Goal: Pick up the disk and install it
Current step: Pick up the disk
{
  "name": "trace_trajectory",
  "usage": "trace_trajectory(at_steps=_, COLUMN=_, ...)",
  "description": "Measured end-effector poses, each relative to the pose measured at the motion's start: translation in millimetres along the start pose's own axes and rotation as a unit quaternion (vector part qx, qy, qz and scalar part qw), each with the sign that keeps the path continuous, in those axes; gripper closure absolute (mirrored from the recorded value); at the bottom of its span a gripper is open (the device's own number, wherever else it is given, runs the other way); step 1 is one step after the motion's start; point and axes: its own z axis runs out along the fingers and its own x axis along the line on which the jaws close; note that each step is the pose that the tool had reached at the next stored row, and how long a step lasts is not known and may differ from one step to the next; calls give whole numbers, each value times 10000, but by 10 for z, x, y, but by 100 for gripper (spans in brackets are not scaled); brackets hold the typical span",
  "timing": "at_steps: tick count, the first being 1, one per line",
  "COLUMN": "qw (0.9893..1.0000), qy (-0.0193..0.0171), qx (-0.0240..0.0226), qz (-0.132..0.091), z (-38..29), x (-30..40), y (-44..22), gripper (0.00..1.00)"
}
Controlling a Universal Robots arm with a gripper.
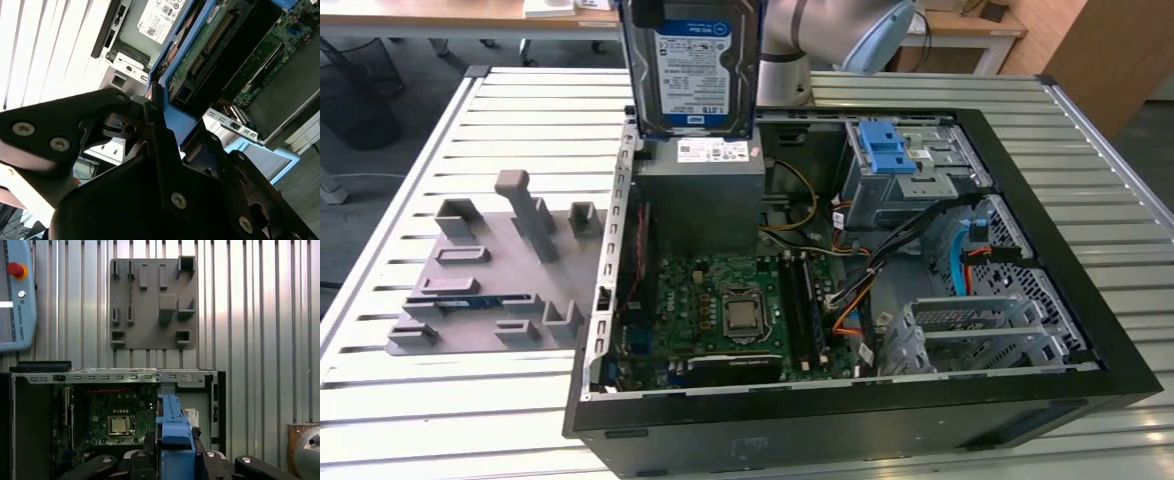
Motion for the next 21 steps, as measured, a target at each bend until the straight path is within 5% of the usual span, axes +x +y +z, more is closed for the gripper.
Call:
trace_trajectory(at_steps=2, qw=10000, qy=1, qx=-1, qz=1, z=7, x=38, y=-3, gripper=64)
trace_trajectory(at_steps=15, qw=10000, qy=0, qx=12, qz=0, z=32, x=552, y=-21, gripper=64)
trace_trajectory(at_steps=21, qw=10000, qy=1, qx=12, qz=0, z=38, x=589, y=-237, gripper=64)
